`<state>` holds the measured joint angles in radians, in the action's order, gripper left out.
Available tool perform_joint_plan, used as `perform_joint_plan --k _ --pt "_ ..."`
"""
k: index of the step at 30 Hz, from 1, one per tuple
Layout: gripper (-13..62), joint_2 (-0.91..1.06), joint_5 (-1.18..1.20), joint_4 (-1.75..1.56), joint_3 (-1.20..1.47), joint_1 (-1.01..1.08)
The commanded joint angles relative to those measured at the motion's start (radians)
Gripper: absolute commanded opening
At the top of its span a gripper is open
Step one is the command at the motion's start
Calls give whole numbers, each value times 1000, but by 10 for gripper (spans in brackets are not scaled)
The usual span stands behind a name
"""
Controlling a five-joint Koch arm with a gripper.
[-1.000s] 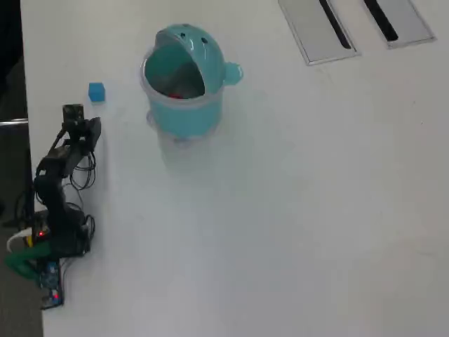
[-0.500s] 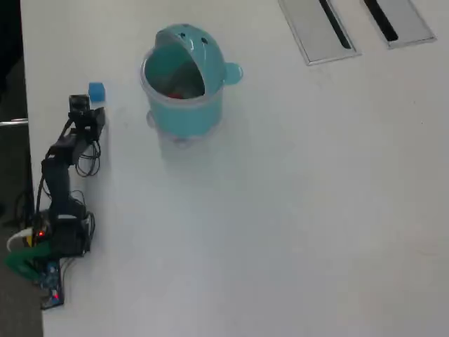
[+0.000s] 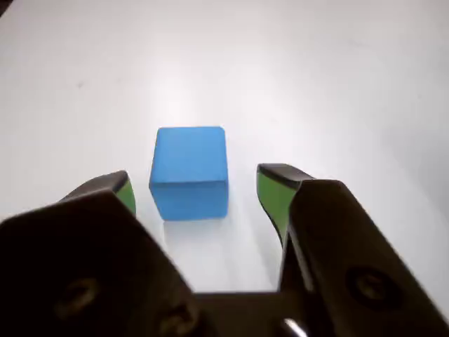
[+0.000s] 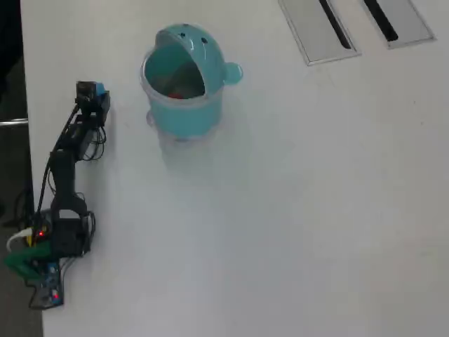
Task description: Grasp RGB lego blocks and put them in the bin one by one.
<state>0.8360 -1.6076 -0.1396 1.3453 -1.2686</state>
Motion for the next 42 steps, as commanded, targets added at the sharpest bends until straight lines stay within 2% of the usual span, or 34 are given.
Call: perform_joint_plan --k 1,8,16,24,27,34,42 --pt "311 -9 8 18 -144 2" --pt "311 -123 8 89 -322 -34" --pt "302 -175 9 104 -367 -37" --pt "117 -158 63 40 -351 -20" --pt "117 -101 63 31 -295 -15" --pt "117 112 64 -94 34 -6" --pt "100 341 66 -98 225 32"
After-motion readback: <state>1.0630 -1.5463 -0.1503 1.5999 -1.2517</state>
